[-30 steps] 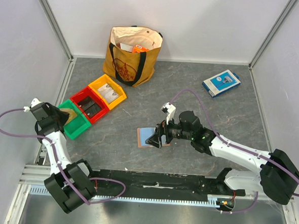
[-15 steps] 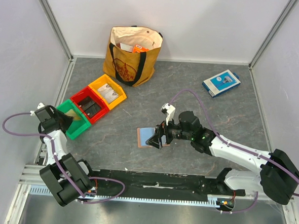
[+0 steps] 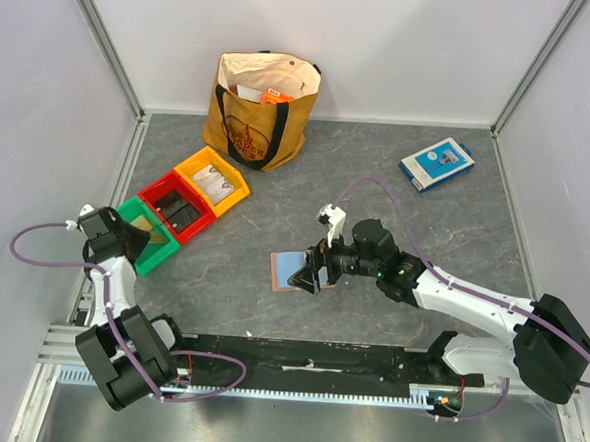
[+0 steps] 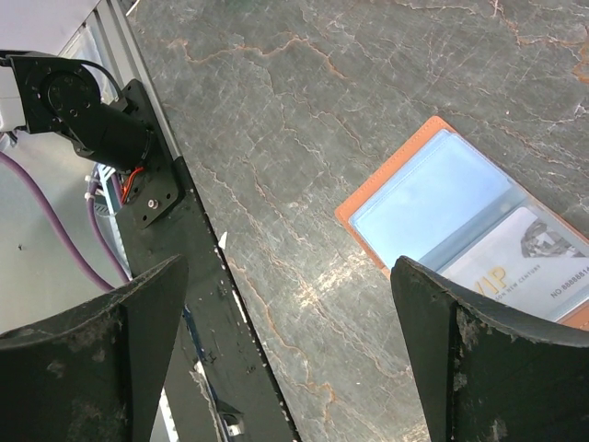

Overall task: Take the credit cards out of the card holder
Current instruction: Place the credit card in the storage box.

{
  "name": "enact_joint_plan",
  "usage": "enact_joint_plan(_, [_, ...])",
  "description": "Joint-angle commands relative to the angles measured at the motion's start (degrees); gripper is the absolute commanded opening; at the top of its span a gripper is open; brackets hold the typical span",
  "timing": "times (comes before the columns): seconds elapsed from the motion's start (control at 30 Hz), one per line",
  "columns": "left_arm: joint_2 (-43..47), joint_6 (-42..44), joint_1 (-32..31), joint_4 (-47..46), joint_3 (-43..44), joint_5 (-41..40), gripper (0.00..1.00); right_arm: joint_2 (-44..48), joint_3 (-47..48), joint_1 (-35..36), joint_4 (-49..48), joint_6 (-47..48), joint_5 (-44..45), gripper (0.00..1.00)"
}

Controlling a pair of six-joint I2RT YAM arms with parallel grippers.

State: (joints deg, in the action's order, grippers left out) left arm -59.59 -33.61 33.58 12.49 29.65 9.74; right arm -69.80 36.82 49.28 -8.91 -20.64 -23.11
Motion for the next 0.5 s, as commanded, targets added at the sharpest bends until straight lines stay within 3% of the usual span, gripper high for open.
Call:
enact_joint_plan(0.0, [0.8, -0.4, -0.1, 3.8, 2.3, -4.5, 0.35, 1.6, 2.7, 0.2, -0.5, 1.3, 0.8, 0.98])
enact_joint_plan(0.23, [3.0, 1.6, -0.2, 10.9, 6.1, -8.8, 0.54, 1.5, 2.8, 0.2, -0.1, 1.5, 0.9, 0.98])
enact_joint_plan(0.37, [6.0, 3.1, -0.1, 15.7, 9.4, -11.7, 0.75, 1.6, 3.4, 0.2, 1.2, 1.8, 2.2, 0.98])
enact_joint_plan(0.47, [8.3, 3.5, -0.3, 19.2, 12.2, -12.0, 0.76, 1.5, 4.0, 0.2, 3.1, 1.7, 5.7, 0.98])
